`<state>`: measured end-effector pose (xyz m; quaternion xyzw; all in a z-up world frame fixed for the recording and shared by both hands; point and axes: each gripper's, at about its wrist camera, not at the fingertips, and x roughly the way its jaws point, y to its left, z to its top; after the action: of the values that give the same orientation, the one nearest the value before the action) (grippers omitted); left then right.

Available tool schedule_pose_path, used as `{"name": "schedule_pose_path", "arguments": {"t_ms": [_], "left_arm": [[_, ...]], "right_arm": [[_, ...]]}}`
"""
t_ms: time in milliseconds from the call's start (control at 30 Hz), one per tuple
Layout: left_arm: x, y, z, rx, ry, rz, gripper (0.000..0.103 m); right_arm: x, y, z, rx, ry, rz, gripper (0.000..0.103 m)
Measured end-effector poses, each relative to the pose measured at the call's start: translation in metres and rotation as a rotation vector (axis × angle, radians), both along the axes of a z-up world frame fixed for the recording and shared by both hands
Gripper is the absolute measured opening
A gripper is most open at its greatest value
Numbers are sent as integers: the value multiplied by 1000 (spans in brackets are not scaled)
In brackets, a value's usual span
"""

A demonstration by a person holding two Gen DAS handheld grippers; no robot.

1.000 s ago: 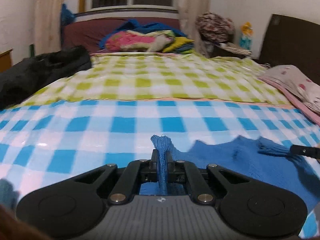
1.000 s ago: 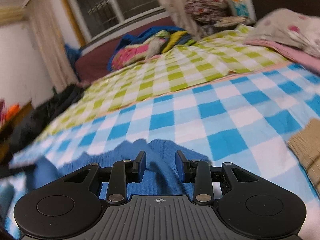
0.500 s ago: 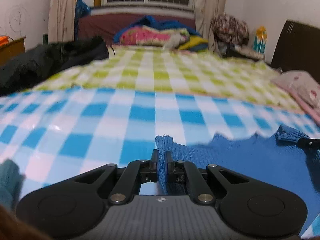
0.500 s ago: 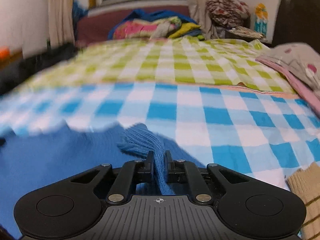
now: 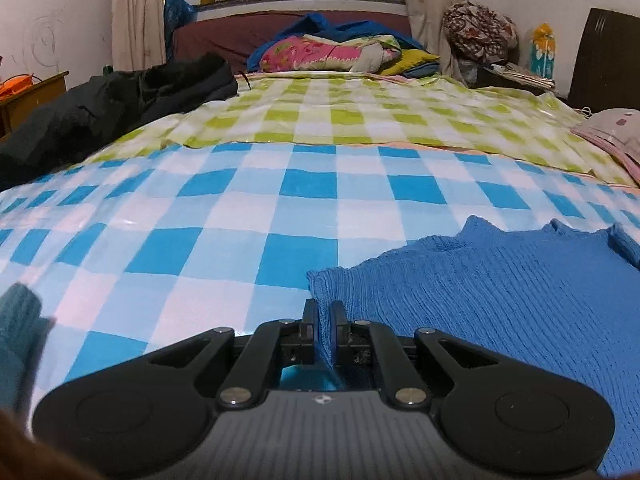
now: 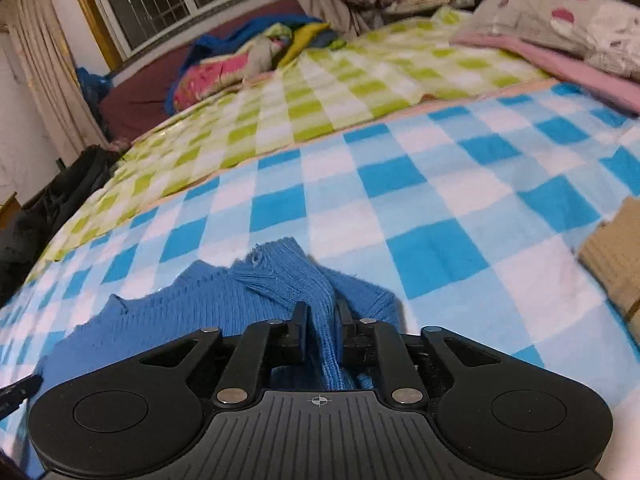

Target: Fold small clothes

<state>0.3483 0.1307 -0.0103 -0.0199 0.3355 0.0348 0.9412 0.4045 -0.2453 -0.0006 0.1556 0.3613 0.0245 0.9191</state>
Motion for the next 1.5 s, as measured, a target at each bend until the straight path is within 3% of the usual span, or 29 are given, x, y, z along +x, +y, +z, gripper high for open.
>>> {"name": "schedule_pose_path", "arguments": {"t_ms": [233, 367, 433, 500, 600, 733, 933, 1067, 1133, 1233, 1333, 1500], "left_arm": [[-14, 1, 14, -27, -50, 36, 15], [-28, -1, 17, -16, -66, 51, 18], [-29, 0, 15, 10, -56, 65, 22], [-30, 2, 12, 23, -34, 86, 22], [-38, 2, 11, 4, -28, 90, 22], [-60, -14, 19, 39, -91, 57, 23], [-84, -28, 25, -52, -132, -12, 30], [-89, -39, 9, -43, -68, -32, 31], [-88, -40, -1, -38, -17, -39, 38], [-92, -39, 1, -27, -22, -13, 44], [-103, -37, 8, -96, -33, -4, 44], [-113, -44, 5, -116, -6, -27, 49]], "right_arm": [[-25, -1, 26, -119, -111, -29, 20], [-45, 6, 34, -168, -169, 25, 20], [-45, 9, 28, -211, -158, 41, 21], [-37, 7, 17, -241, -86, 8, 21], [-31, -10, 6, -130, -12, -40, 22], [-49, -10, 15, -128, -65, -33, 22], [-83, -8, 16, -89, -90, 21, 26], [-91, -11, 0, -69, -49, 12, 31], [-96, -17, -1, -25, -47, -2, 32], [-104, -23, -3, 8, -46, 4, 34], [-113, -27, -4, 26, -47, 24, 35], [-117, -33, 2, 45, -53, 38, 48]]}}
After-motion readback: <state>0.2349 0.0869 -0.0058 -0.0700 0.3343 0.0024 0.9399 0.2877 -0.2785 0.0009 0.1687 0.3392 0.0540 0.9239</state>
